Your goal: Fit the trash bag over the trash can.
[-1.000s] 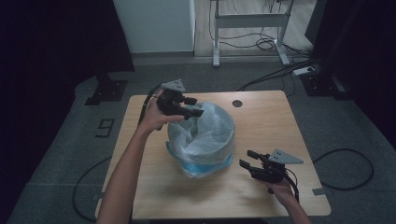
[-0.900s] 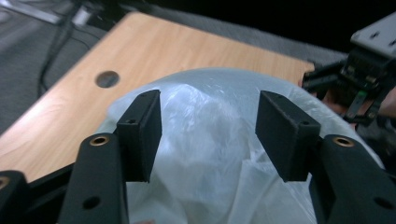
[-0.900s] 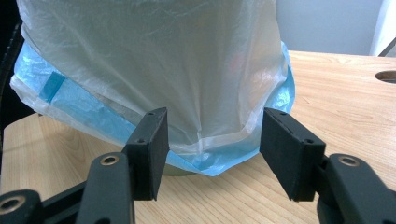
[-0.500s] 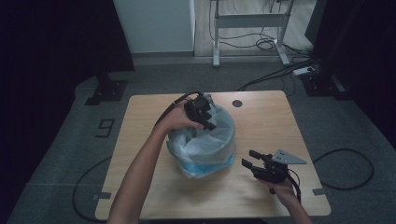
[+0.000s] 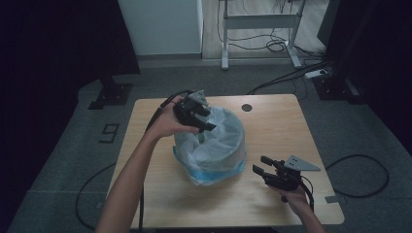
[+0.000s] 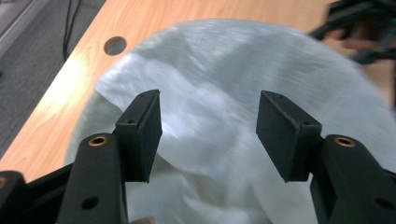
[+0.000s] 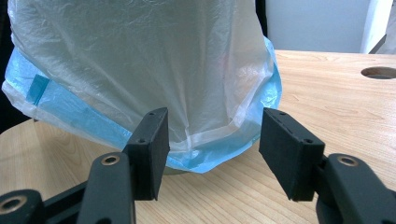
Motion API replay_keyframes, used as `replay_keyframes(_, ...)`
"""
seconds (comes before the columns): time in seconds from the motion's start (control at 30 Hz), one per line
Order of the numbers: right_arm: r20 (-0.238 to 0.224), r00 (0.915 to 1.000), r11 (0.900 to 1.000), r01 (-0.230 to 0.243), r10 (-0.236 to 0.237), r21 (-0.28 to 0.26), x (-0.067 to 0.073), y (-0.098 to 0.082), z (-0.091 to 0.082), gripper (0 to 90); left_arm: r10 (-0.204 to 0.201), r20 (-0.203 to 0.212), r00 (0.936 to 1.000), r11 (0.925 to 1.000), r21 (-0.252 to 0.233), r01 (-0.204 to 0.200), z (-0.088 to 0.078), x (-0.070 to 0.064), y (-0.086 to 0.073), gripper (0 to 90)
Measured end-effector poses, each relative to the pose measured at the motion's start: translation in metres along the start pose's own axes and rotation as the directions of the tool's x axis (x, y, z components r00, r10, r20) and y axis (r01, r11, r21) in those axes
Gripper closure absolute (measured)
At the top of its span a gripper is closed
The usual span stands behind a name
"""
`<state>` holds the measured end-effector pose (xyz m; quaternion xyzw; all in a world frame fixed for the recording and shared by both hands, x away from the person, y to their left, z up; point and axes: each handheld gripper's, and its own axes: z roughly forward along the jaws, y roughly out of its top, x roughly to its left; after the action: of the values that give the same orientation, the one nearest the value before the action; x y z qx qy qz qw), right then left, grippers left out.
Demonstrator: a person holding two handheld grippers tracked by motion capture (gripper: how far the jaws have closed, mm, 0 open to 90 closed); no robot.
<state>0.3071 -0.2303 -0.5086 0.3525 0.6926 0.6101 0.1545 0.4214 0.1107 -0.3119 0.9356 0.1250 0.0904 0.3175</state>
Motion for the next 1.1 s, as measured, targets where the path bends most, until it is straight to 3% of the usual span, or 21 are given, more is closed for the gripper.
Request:
replay_keyframes(0.1, -0.003, 1.0, 1.0, 0.004, -0.004, 0.002, 0.002, 0.0, 0.0, 41.6, 0.001, 0.021, 0.9998, 0.9999, 0.017, -0.001, -0.007, -0.015, -0.015, 40.3)
replay_keyframes(0.23, -0.003, 0.9999, 1.0, 0.01, -0.01, 0.01, 0.004, 0.0, 0.002, 41.5, -0.019, 0.043, 0.9989, 0.9989, 0.043, 0.017, -0.007, -0.026, -0.032, 42.6)
replay_keyframes(0.5, -0.002, 0.9999, 1.0, 0.013, -0.013, 0.027, 0.006, -0.002, 0.005, 41.3, -0.084, 0.119, 0.9893, 0.9873, 0.145, 0.066, 0.011, -0.022, -0.039, 52.7)
replay_keyframes(0.57, 0.002, 0.9999, 1.0, 0.01, -0.01, 0.03, 0.004, -0.003, 0.005, 41.3, -0.098, 0.122, 0.9876, 0.9799, 0.185, 0.074, 0.019, -0.021, -0.038, 52.7)
replay_keyframes(0.63, 0.007, 1.0, 1.0, 0.007, -0.008, 0.03, 0.003, -0.003, 0.004, 41.3, -0.097, 0.124, 0.9874, 0.9779, 0.196, 0.072, 0.024, -0.022, -0.038, 50.9)
replay_keyframes(0.73, 0.014, 0.9999, 1.0, 0.0, 0.0, 0.027, 0.001, -0.003, 0.002, 41.1, -0.098, 0.084, 0.9917, 0.9852, 0.149, 0.085, 0.02, -0.024, -0.04, 44.5)
replay_keyframes(0.8, 0.016, 0.9999, 1.0, -0.001, 0.0, 0.023, 0.0, -0.003, 0.001, 40.8, -0.106, 0.045, 0.9933, 0.9912, 0.084, 0.102, 0.01, -0.025, -0.044, 38.6)
replay_keyframes(0.87, 0.019, 0.9998, 1.0, -0.002, 0.001, 0.019, 0.001, -0.002, 0.001, 40.2, -0.123, 0.003, 0.9924, 0.9924, 0.003, 0.123, -0.005, -0.027, -0.049, 34.7)
replay_keyframes(1.0, 0.028, 0.9996, 1.0, 0.004, -0.004, 0.014, 0.002, -0.001, 0.0, 39.0, -0.162, -0.074, 0.984, 0.979, -0.137, 0.151, -0.035, -0.035, -0.064, 31.8)
replay_keyframes(1.1, 0.033, 0.9994, 1.0, 0.008, -0.008, 0.014, 0.003, -0.001, -0.001, 38.4, -0.194, -0.118, 0.9738, 0.9632, -0.211, 0.167, -0.054, -0.045, -0.08, 30.8)
